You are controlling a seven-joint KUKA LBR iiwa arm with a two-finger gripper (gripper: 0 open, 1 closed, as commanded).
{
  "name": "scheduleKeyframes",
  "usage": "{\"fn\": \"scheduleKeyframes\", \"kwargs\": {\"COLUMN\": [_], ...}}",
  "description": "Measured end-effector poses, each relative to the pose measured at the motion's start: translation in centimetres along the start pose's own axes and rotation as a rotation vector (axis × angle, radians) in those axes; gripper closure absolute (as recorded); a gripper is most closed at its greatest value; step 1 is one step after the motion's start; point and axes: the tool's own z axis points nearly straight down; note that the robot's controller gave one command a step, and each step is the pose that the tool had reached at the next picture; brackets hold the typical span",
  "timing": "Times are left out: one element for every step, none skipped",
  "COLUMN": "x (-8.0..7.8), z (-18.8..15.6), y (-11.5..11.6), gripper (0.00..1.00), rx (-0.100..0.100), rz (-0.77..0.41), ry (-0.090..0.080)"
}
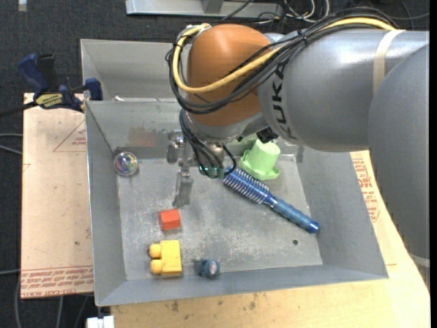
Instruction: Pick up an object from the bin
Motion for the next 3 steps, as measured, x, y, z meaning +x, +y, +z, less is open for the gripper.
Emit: {"fn": "scheduleKeyframes", "kwargs": {"x": [4.5, 4.3, 7.0], "z": [14.3, 14.1, -1.9], "y": [-0.7, -0.6, 0.4], "gripper": [0.0, 1.0, 1.0], "rx": [0.001, -0.001, -0.001], "rz": [-0.419, -0.417, -0.421], "ry": [-0.001, -0.013, -0.017]}}
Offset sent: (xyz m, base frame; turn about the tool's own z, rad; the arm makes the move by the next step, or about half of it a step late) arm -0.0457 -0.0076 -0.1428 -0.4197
